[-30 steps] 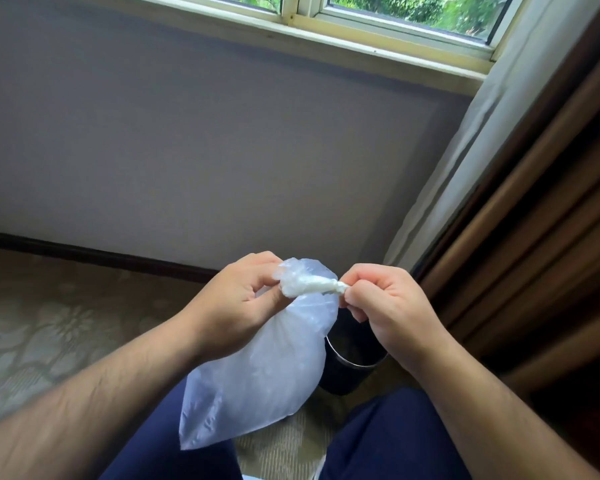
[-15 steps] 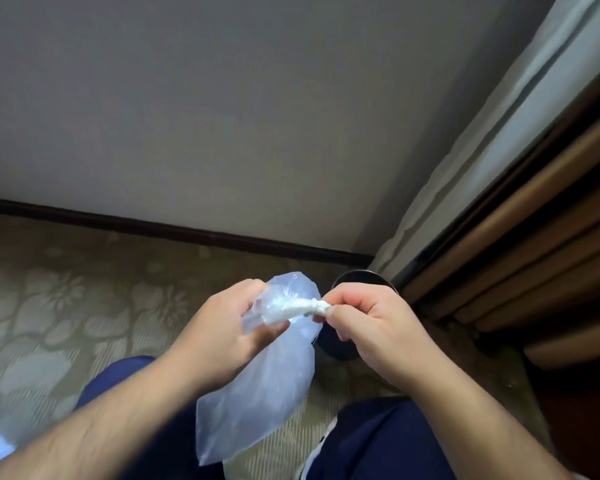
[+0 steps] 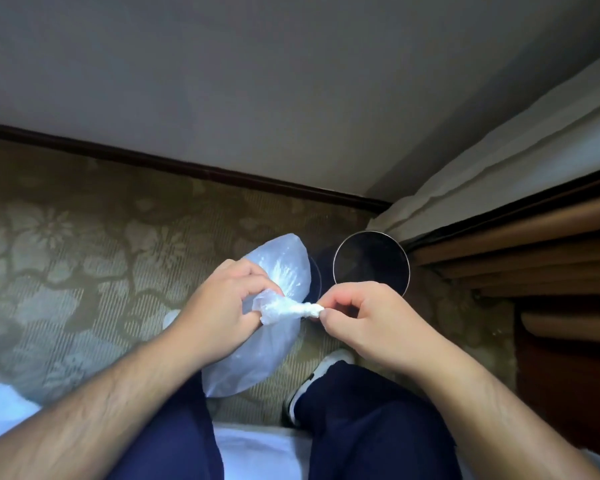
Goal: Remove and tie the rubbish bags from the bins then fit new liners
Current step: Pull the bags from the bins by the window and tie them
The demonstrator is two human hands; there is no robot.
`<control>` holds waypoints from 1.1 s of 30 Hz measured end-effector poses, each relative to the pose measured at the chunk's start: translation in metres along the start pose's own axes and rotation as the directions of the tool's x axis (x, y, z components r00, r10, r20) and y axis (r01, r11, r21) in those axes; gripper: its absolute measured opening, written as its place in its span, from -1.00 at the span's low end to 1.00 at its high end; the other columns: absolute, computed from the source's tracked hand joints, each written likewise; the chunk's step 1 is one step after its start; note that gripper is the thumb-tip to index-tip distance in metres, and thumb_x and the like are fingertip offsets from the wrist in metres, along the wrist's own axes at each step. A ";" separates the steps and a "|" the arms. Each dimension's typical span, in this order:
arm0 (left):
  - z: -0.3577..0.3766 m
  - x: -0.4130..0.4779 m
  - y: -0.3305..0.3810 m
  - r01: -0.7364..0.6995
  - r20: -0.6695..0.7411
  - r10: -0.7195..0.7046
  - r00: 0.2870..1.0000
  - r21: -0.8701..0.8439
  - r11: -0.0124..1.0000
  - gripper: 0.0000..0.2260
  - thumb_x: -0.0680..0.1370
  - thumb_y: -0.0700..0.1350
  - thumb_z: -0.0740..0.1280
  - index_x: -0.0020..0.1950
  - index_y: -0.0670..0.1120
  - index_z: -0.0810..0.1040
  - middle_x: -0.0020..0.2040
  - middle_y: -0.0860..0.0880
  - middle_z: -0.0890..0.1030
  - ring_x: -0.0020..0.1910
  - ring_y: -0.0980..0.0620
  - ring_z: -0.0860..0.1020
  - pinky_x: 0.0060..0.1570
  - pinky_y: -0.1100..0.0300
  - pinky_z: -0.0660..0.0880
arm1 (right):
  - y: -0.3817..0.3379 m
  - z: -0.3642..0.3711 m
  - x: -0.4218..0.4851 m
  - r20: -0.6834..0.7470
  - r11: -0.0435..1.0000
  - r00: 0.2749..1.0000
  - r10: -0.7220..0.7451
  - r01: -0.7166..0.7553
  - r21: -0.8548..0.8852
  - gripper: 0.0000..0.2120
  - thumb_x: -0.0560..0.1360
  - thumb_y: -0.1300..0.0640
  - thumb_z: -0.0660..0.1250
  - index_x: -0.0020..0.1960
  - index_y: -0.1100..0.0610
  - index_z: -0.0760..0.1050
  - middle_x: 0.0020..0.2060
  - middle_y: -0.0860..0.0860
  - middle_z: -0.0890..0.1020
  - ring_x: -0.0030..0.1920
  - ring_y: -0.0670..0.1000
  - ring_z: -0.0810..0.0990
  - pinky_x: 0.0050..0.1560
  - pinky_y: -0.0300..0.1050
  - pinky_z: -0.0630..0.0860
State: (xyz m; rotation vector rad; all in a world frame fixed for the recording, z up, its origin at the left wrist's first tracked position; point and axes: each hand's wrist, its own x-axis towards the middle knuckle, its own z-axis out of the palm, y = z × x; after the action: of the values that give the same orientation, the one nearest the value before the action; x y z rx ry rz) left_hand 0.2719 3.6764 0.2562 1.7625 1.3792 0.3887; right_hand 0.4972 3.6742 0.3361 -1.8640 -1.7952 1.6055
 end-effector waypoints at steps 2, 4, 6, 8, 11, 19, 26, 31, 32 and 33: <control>-0.019 -0.003 0.015 0.038 0.021 -0.038 0.999 0.003 0.999 -0.73 0.36 -0.11 0.27 -0.09 0.19 0.67 0.03 0.24 0.49 0.07 0.17 0.40 0.09 0.28 0.33 | -0.020 -0.012 -0.006 0.033 1.000 0.999 0.014 -0.014 -0.016 -0.85 0.54 0.11 0.33 -0.15 0.04 0.66 -0.48 -0.14 0.53 -0.48 -0.15 0.40 -0.41 -0.30 0.32; -0.041 -0.007 0.032 0.031 0.048 -0.031 0.998 0.011 0.999 -0.68 0.33 -0.13 0.23 -0.08 0.18 0.67 -0.01 0.23 0.49 0.05 0.19 0.39 0.09 0.24 0.34 | -0.043 -0.025 -0.012 0.055 0.999 0.998 -0.003 0.005 -0.043 -0.83 0.55 0.13 0.32 -0.11 0.03 0.68 -0.39 -0.14 0.63 -0.39 -0.13 0.51 -0.33 -0.21 0.46; -0.067 -0.011 0.049 0.013 0.063 -0.015 0.998 0.026 1.000 -0.65 0.31 -0.16 0.23 -0.06 0.17 0.67 -0.03 0.24 0.49 0.03 0.23 0.39 0.08 0.19 0.37 | -0.069 -0.037 -0.019 0.052 0.996 0.998 -0.040 0.044 -0.077 -0.82 0.54 0.14 0.31 -0.07 0.00 0.70 -0.22 -0.15 0.69 -0.19 -0.12 0.62 -0.11 -0.12 0.55; -0.094 -0.014 0.066 0.005 0.058 -0.007 0.998 0.030 1.000 -0.64 0.30 -0.18 0.24 -0.06 0.17 0.66 -0.03 0.24 0.50 0.02 0.24 0.39 0.09 0.13 0.38 | -0.097 -0.049 -0.027 0.030 0.993 0.996 -0.083 0.085 -0.081 -0.80 0.54 0.15 0.32 -0.05 -0.04 0.71 -0.18 -0.15 0.69 -0.12 -0.12 0.61 -0.06 -0.17 0.52; -0.135 -0.021 0.091 -0.012 0.039 0.010 0.999 0.034 0.999 -0.63 0.31 -0.24 0.26 -0.06 0.17 0.64 -0.02 0.24 0.49 0.02 0.20 0.39 0.07 0.14 0.37 | -0.141 -0.063 -0.039 0.014 0.972 0.982 -0.187 0.187 -0.142 -0.82 0.53 0.19 0.32 -0.12 0.03 0.69 -0.31 -0.01 0.60 -0.19 -0.05 0.52 -0.13 -0.17 0.46; -0.243 -0.031 0.130 -0.122 0.021 0.121 0.992 0.069 0.990 -0.94 0.50 0.03 0.34 -0.08 0.20 0.58 0.00 0.24 0.48 0.08 0.24 0.46 0.16 0.06 0.43 | -0.248 -0.082 -0.066 -0.071 0.924 0.960 -0.271 0.239 -0.298 -0.71 0.35 -0.17 0.21 -0.18 -0.09 0.66 -0.34 -0.12 0.60 -0.24 -0.08 0.57 -0.24 -0.27 0.45; -0.325 -0.033 0.155 -0.234 0.008 0.234 0.972 0.053 0.971 -0.90 0.39 0.12 0.29 -0.12 0.28 0.53 0.02 0.26 0.50 0.04 0.20 0.52 0.10 0.05 0.47 | -0.317 -0.082 -0.088 -0.243 0.904 0.906 -0.346 0.253 -0.346 -0.84 0.45 0.09 0.24 -0.28 0.10 0.47 -0.39 0.04 0.49 -0.32 0.00 0.44 -0.26 0.00 0.46; -0.355 -0.033 0.176 -0.340 -0.084 0.348 0.934 0.096 0.935 -0.69 0.38 0.26 0.44 0.04 0.20 0.53 0.01 0.26 0.50 0.07 0.21 0.49 0.07 0.17 0.47 | -0.356 -0.089 -0.111 -0.349 0.973 0.914 -0.206 0.229 0.024 -0.79 0.48 0.20 0.29 -0.25 0.03 0.63 -0.47 0.01 0.45 -0.43 -0.13 0.34 -0.38 -0.21 0.30; -0.358 -0.035 0.179 -0.350 -0.120 0.361 0.925 0.108 0.931 -0.65 0.37 0.33 0.41 0.05 0.20 0.52 0.01 0.27 0.48 0.07 0.20 0.47 0.06 0.22 0.45 | -0.362 -0.091 -0.115 -0.352 0.972 0.914 -0.204 0.232 0.039 -0.78 0.49 0.24 0.29 -0.25 0.04 0.64 -0.49 -0.04 0.43 -0.44 -0.13 0.33 -0.39 -0.26 0.28; -0.361 -0.037 0.182 -0.361 -0.159 0.376 0.913 0.119 0.925 -0.62 0.37 0.37 0.38 0.06 0.20 0.51 0.01 0.26 0.47 0.07 0.19 0.45 0.05 0.27 0.43 | -0.368 -0.093 -0.118 -0.355 0.971 0.911 -0.211 0.238 0.035 -0.78 0.49 0.25 0.29 -0.25 0.06 0.64 -0.49 -0.07 0.42 -0.45 -0.14 0.32 -0.40 -0.28 0.28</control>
State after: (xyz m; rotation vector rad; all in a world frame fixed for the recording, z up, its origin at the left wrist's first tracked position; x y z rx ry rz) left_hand 0.1304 3.7883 0.6195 2.1098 1.1930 0.7168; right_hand 0.3457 3.7470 0.6961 -1.7032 -1.6911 1.1618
